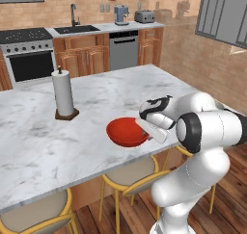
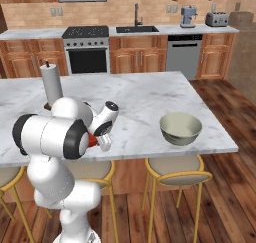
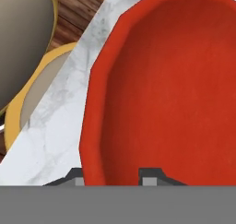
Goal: Pick up the bowls from the cabinet and place each bowl in front of a stool on the dining counter.
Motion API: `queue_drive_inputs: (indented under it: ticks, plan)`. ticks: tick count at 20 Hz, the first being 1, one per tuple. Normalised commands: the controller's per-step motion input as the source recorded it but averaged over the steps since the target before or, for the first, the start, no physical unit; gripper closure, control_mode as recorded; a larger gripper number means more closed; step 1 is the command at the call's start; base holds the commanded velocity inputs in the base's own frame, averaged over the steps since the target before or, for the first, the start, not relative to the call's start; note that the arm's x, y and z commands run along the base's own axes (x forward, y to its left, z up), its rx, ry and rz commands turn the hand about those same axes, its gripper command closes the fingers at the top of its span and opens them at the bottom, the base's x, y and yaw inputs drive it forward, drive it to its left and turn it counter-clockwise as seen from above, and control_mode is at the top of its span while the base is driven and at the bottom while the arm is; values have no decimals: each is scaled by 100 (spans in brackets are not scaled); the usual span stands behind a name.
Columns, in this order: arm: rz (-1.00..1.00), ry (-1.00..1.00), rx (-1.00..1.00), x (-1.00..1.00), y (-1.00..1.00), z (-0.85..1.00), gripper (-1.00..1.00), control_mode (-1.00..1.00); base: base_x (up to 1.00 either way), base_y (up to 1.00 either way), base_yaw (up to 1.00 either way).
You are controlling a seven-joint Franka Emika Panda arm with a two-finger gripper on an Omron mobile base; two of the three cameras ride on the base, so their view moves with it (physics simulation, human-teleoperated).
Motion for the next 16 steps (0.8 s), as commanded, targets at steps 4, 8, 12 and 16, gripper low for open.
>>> queue_drive_inputs:
  ticks: [4,8,12,16]
  plan:
    - [0,0,0,0,17,-20,-100,-100,0,0,0]
    - [0,0,1,0,17,-22,-100,-100,0,0,0]
    - [0,-1,0,0,8,-7,-100,-100,0,0,0]
    - [0,0,0,0,0,0,-100,-100,0,0,0]
